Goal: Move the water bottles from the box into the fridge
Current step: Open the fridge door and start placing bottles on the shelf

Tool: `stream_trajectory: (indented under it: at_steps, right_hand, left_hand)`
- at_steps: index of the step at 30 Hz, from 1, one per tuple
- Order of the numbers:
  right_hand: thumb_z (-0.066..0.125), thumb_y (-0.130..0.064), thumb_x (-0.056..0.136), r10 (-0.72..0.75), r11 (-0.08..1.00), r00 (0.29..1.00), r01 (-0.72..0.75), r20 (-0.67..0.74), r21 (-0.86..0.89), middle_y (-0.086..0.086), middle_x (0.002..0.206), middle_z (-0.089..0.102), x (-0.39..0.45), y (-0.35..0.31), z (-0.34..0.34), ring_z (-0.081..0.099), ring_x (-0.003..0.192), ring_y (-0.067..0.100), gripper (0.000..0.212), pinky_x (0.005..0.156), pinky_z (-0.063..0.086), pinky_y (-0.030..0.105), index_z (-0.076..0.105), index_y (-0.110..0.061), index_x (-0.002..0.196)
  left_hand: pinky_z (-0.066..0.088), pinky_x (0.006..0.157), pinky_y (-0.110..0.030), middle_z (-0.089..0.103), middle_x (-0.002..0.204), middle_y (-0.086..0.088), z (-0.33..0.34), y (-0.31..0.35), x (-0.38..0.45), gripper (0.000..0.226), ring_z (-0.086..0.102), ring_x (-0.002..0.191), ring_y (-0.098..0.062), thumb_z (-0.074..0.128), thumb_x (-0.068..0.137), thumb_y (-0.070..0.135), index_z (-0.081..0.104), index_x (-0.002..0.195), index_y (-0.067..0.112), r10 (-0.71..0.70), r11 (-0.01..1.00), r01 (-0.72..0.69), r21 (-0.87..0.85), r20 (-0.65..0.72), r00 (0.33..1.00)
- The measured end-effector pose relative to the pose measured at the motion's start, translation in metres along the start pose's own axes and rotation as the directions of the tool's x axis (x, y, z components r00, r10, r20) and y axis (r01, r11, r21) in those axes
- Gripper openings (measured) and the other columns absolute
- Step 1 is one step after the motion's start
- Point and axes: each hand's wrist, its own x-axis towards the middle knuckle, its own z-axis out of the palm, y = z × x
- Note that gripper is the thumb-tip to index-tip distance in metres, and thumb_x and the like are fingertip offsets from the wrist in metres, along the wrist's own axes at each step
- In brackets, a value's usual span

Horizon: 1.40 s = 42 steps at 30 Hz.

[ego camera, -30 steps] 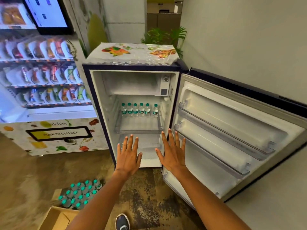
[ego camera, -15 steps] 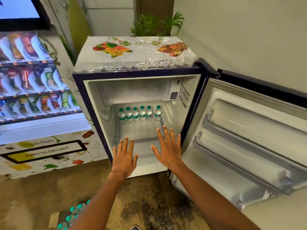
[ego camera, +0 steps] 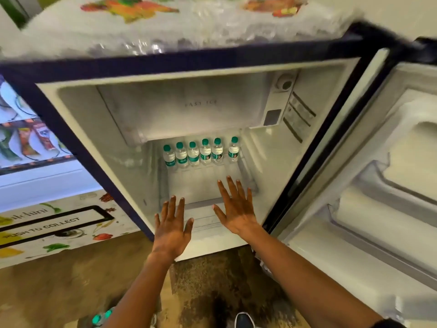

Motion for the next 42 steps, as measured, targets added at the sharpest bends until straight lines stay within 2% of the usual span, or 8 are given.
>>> stream_trajectory:
  at_steps: [5, 10, 17, 23, 29, 32, 37, 42]
  right_hand:
    - [0.02, -0.064, 0.093, -0.055, 0.993, 0.986, 0.07, -0.156, 0.095, 0.006, 0.166, 0.003, 0.072, 0.012, 0.073, 0.005, 0.152, 0.034, 0.076, 0.118, 0.009, 0.059, 0.01, -0.027, 0.158]
    - [0.035, -0.06, 0.095, -0.087, 0.992, 0.958, 0.108, -0.273, 0.061, 0.006, 0.166, 0.005, 0.143, 0.016, 0.14, 0.006, 0.151, 0.033, 0.075, 0.118, 0.009, 0.057, 0.009, -0.027, 0.157]
    - [0.035, -0.064, 0.095, -0.122, 0.99, 0.916, 0.138, -0.381, 0.016, 0.006, 0.166, 0.002, 0.213, 0.02, 0.205, 0.004, 0.152, 0.032, 0.079, 0.119, 0.011, 0.059, 0.004, -0.029, 0.158]
    - [0.032, -0.067, 0.094, -0.064, 0.991, 0.877, 0.112, -0.476, 0.072, 0.005, 0.166, -0.003, 0.247, 0.019, 0.215, 0.0, 0.152, 0.033, 0.081, 0.118, 0.008, 0.059, -0.001, -0.029, 0.157]
    - [0.032, -0.069, 0.093, -0.149, 0.987, 0.806, 0.157, -0.572, -0.036, 0.004, 0.166, -0.005, 0.254, 0.017, 0.218, -0.003, 0.152, 0.032, 0.082, 0.119, 0.005, 0.059, -0.002, -0.03, 0.157]
    - [0.033, -0.068, 0.094, -0.177, 0.983, 0.811, 0.171, -0.557, -0.063, 0.004, 0.166, -0.004, 0.252, 0.016, 0.219, -0.003, 0.152, 0.032, 0.082, 0.119, 0.004, 0.058, 0.0, -0.029, 0.158]
    - [0.039, -0.062, 0.096, -0.173, 0.98, 0.86, 0.2, -0.48, 0.004, 0.006, 0.165, 0.009, 0.256, 0.012, 0.218, 0.008, 0.152, 0.03, 0.079, 0.12, 0.014, 0.053, 0.008, -0.023, 0.158]
    - [0.054, -0.043, 0.098, -0.233, 0.908, 0.802, 0.382, -0.55, 0.172, 0.009, 0.157, 0.033, 0.265, -0.012, 0.212, 0.035, 0.142, 0.028, 0.069, 0.111, 0.036, 0.039, 0.026, -0.014, 0.154]
  left_hand:
    - [0.01, 0.121, -0.052, -0.003, 0.164, -0.004, 0.059, -0.033, 0.076, 0.065, -0.001, 0.151, -0.027, 0.032, 0.101, 0.048, 0.01, 0.156, 0.023, 0.057, 0.998, -0.059, -0.011, -0.116, 0.992]
    - [0.018, 0.116, -0.055, 0.014, 0.162, -0.01, 0.11, -0.063, 0.15, 0.068, 0.013, 0.149, -0.032, 0.027, 0.094, 0.051, 0.026, 0.153, 0.017, 0.067, 0.998, -0.064, 0.02, -0.258, 0.964]
    - [0.01, 0.12, -0.052, 0.002, 0.164, -0.007, 0.158, -0.084, 0.22, 0.069, 0.001, 0.151, -0.027, 0.029, 0.099, 0.055, 0.008, 0.156, 0.021, 0.067, 0.994, -0.029, 0.104, -0.377, 0.924]
    - [0.001, 0.12, -0.052, -0.012, 0.163, -0.003, 0.171, -0.096, 0.248, 0.075, -0.011, 0.15, -0.026, 0.028, 0.097, 0.06, -0.004, 0.156, 0.025, 0.034, 0.999, -0.027, 0.023, -0.451, 0.892]
    - [-0.001, 0.119, -0.052, -0.014, 0.163, -0.003, 0.174, -0.101, 0.253, 0.077, -0.014, 0.15, -0.027, 0.03, 0.097, 0.06, -0.006, 0.156, 0.026, 0.059, 0.998, -0.038, 0.051, -0.514, 0.856]
    - [0.0, 0.119, -0.052, -0.011, 0.164, -0.003, 0.177, -0.102, 0.256, 0.078, -0.012, 0.15, -0.026, 0.034, 0.097, 0.059, -0.005, 0.156, 0.027, 0.044, 0.999, -0.044, 0.012, -0.524, 0.851]
    - [0.021, 0.118, -0.054, 0.016, 0.161, -0.008, 0.18, -0.109, 0.26, 0.076, 0.014, 0.148, -0.03, 0.054, 0.093, 0.047, 0.015, 0.154, 0.023, 0.01, 0.992, -0.086, -0.093, -0.62, 0.785]
    - [0.031, 0.115, -0.05, 0.029, 0.156, -0.012, 0.183, -0.112, 0.267, 0.077, 0.027, 0.142, -0.033, 0.061, 0.089, 0.041, 0.024, 0.152, 0.018, -0.026, 0.988, -0.084, -0.13, -0.673, 0.739]
